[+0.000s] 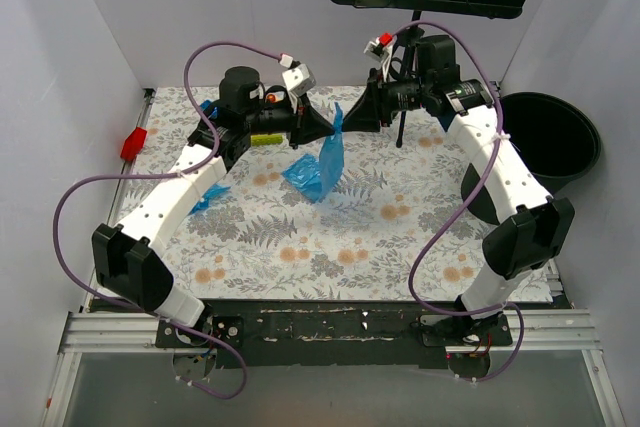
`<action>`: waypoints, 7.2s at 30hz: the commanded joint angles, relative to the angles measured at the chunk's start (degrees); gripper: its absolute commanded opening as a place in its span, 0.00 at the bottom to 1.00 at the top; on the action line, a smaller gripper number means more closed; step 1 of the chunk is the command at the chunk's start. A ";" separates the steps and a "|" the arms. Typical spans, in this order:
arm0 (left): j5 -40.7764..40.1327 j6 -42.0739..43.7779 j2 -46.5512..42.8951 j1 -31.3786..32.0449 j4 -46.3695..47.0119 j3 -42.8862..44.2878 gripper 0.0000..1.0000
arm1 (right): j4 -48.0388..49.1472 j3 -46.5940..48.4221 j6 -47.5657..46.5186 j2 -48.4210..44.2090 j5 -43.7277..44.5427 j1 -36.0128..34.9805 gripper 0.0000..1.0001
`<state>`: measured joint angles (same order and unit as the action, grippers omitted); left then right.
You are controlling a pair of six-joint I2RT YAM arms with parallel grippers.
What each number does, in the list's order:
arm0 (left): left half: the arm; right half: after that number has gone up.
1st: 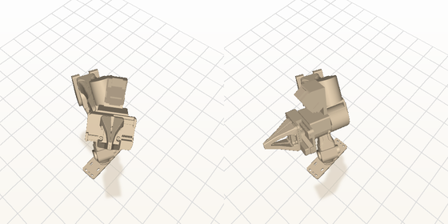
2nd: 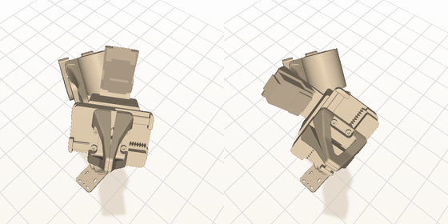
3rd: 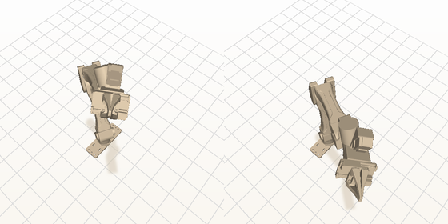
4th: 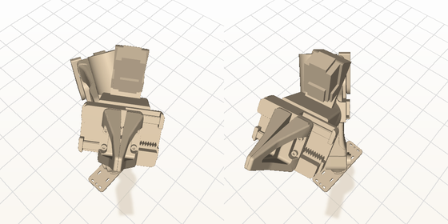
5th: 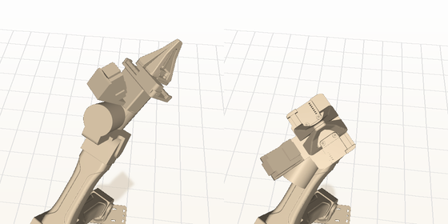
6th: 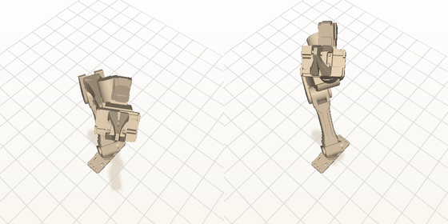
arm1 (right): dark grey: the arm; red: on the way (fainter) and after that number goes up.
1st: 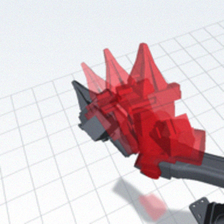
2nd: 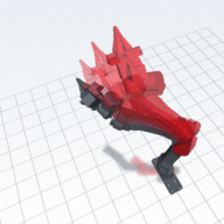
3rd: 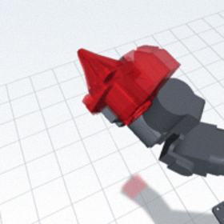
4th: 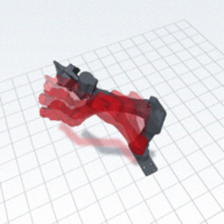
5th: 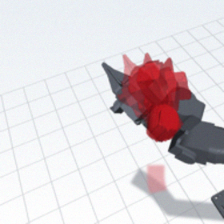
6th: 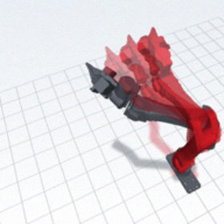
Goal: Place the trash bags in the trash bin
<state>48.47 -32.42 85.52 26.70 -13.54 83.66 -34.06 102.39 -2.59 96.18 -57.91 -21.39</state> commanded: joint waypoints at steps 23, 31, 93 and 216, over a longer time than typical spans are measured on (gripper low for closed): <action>-1.09 0.35 -2.02 -0.24 0.97 0.63 0.00 | 4.71 1.77 6.19 0.50 -3.35 -0.24 0.41; -1.45 0.35 -2.02 -0.24 1.41 0.54 0.00 | 5.76 0.44 8.65 0.85 -3.70 0.29 0.38; -0.65 2.81 0.53 -0.77 -1.84 3.44 0.10 | 16.75 1.06 14.63 5.33 -12.75 0.47 0.01; -6.72 10.10 -0.17 -0.51 -5.09 2.39 0.00 | 7.53 5.72 10.42 7.53 2.96 2.93 0.01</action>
<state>43.48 -22.87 87.88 26.00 -19.90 86.91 -24.01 107.09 11.09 105.73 -58.70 -19.38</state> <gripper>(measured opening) 0.011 0.022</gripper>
